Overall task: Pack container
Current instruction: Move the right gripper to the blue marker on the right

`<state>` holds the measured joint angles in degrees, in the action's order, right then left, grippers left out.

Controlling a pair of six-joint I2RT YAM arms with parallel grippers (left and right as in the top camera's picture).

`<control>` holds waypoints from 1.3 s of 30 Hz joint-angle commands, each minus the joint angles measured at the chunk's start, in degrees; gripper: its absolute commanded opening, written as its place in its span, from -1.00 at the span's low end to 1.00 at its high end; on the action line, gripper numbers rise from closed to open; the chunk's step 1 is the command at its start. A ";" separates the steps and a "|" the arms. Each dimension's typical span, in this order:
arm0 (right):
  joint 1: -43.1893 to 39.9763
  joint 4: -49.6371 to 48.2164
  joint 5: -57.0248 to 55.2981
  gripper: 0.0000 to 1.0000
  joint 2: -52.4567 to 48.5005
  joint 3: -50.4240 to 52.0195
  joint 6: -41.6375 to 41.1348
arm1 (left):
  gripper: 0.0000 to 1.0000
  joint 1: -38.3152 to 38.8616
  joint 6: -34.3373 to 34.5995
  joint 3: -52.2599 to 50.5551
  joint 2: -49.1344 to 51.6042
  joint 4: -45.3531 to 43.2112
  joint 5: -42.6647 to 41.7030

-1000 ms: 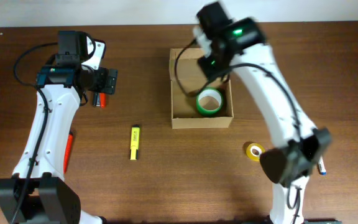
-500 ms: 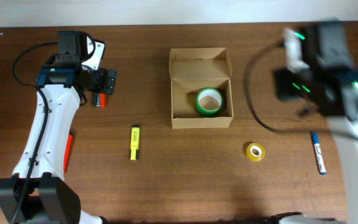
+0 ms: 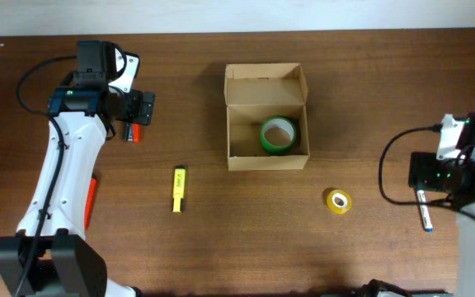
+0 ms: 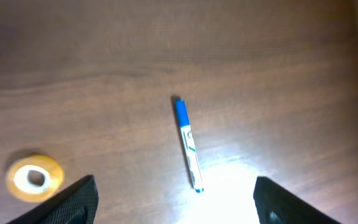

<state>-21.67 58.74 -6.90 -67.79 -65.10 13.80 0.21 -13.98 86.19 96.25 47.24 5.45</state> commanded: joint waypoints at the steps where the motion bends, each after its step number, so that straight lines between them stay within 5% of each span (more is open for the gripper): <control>1: -4.52 -0.94 6.51 0.61 -3.39 0.13 4.85 | 1.00 0.00 -0.72 0.92 0.50 -0.63 0.39; 6: -10.12 -0.26 15.47 0.59 -13.79 -0.33 7.48 | 1.00 0.00 -0.72 0.92 0.50 -2.14 0.39; 15: -10.34 -1.42 8.63 0.58 -25.81 -0.81 12.31 | 1.00 0.00 -0.72 0.92 0.50 -2.67 0.42; 39: -17.31 -4.87 3.61 0.51 -33.99 -0.81 14.88 | 1.00 0.00 -0.70 0.92 0.50 -2.69 0.42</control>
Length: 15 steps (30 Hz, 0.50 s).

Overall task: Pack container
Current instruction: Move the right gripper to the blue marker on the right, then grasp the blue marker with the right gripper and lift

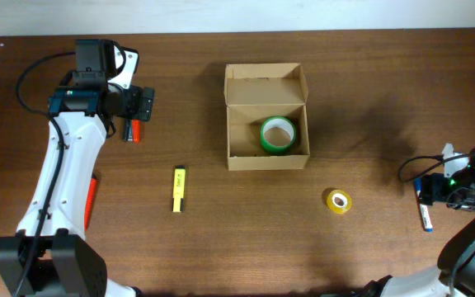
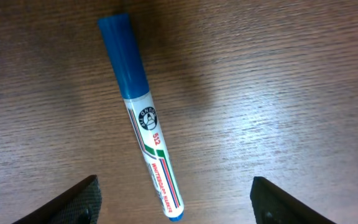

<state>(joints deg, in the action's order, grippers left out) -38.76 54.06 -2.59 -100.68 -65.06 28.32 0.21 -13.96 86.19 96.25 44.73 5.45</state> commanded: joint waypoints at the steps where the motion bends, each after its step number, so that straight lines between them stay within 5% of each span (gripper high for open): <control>1: -0.22 -0.39 -0.72 0.50 -1.16 -0.85 0.37 | 1.00 0.00 -0.72 0.92 0.50 -0.17 0.39; 15: 1.68 -0.79 -1.14 0.45 -5.38 -0.83 -1.38 | 1.00 0.00 -0.70 0.92 0.50 -0.17 0.37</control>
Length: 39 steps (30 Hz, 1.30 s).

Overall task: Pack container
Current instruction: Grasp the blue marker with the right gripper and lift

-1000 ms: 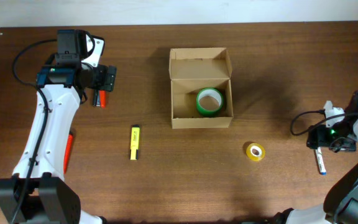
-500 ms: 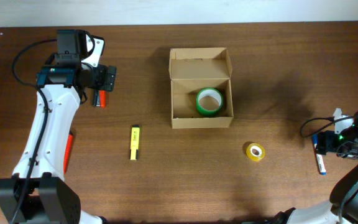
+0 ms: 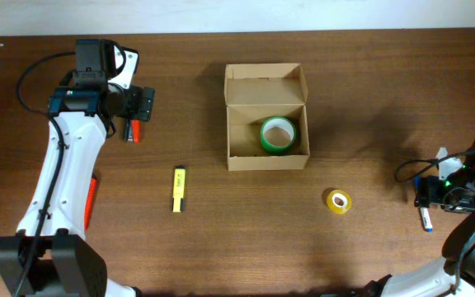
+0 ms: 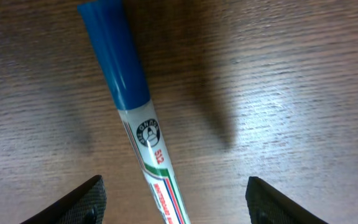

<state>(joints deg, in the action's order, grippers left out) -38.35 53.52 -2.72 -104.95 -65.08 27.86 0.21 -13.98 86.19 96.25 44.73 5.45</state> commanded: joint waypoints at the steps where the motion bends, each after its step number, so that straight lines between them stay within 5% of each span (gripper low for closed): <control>1: 1.79 -0.28 -1.07 0.45 -1.38 -0.81 -0.92 | 1.00 0.00 -0.68 0.92 0.50 -0.17 0.39; 16: 6.10 -1.97 -4.87 0.12 -5.16 -0.81 -4.87 | 1.00 0.00 -0.70 0.92 0.50 -0.17 0.39; 22: 6.10 -2.32 -4.83 -0.50 -5.16 -0.81 -5.88 | 1.00 0.00 -0.72 0.92 0.50 -0.17 0.42; 28: 6.10 -3.37 -4.83 -0.91 -5.16 -0.83 -6.88 | 0.99 0.00 -0.70 0.92 0.50 -0.15 0.42; 39: 6.10 -2.03 2.36 -0.92 -5.14 -8.57 -16.81 | 1.00 0.00 -0.72 0.92 0.50 -0.20 0.42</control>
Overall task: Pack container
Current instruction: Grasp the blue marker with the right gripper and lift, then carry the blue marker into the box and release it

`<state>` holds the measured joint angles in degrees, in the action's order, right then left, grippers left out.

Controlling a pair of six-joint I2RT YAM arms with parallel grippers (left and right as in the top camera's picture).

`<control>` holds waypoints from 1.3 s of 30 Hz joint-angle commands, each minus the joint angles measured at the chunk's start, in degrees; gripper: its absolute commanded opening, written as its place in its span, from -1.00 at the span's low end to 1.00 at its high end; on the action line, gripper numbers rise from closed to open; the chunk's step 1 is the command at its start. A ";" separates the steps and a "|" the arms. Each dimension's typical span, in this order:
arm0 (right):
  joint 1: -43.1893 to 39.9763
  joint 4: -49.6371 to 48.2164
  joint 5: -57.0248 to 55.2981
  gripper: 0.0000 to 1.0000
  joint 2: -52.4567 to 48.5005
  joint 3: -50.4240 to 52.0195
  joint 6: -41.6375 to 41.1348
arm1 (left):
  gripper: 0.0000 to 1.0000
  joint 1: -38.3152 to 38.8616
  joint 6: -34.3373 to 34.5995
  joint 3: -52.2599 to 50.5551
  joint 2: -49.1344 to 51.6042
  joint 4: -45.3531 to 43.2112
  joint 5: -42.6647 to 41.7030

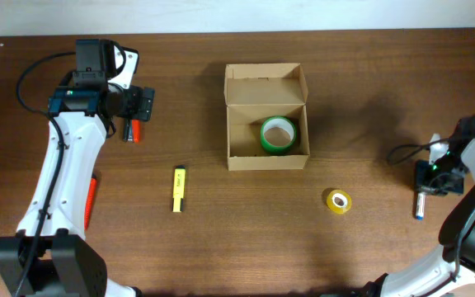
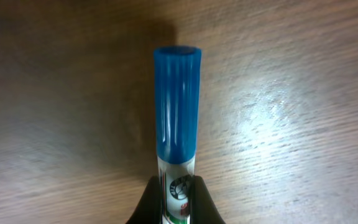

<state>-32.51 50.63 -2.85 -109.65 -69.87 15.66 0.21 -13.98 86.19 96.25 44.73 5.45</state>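
The blue-capped white marker lies on the wooden table, and my right gripper is shut on its white barrel just below the cap. From overhead the right gripper is low at the table's right edge, with the marker sticking out toward the front. The open cardboard box sits at centre back with a green tape roll inside. My left gripper hovers at the far left, beside a small red object. Its jaws are not readable.
A yellow tape roll lies right of the box's front. A yellow highlighter rests left of the box. An orange item shows partly under the left arm. The right arm's cable loops over the table.
My right gripper was open with the marker lying slanted between its spread fingers. Now it is shut on the marker's barrel, and the marker is lined up straight. The left arm has not moved.
My right gripper was open, high above the marker, with the yellow tape in view. Then it was low and close over the marker, still open, then closer still. Now it is shut on the barrel at the table. Everything else is unchanged.
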 commanded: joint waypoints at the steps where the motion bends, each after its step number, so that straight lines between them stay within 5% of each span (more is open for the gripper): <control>1: 0.26 2.34 2.49 -0.92 -0.44 -5.79 -6.32 | 0.99 0.00 -0.72 0.92 0.50 -0.17 0.42; 12: 3.76 21.49 12.83 -0.92 -0.44 -33.88 -10.62 | 1.00 0.00 -0.72 0.92 0.50 -0.17 0.42; 22: 23.37 25.24 8.13 -0.93 -0.46 -64.02 -9.14 | 1.00 0.00 -0.70 0.92 0.50 -0.15 0.39; 31: 39.58 25.59 5.35 -0.93 -4.37 -66.84 -3.50 | 0.99 0.00 -0.72 0.92 0.50 -0.13 0.42; 39: 50.27 31.21 7.58 -0.93 -11.02 -66.82 13.55 | 1.00 0.00 -0.72 0.92 0.50 0.02 0.42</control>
<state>14.98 80.88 3.77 -119.61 -136.03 19.35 0.21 -13.98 86.19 96.25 44.73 5.45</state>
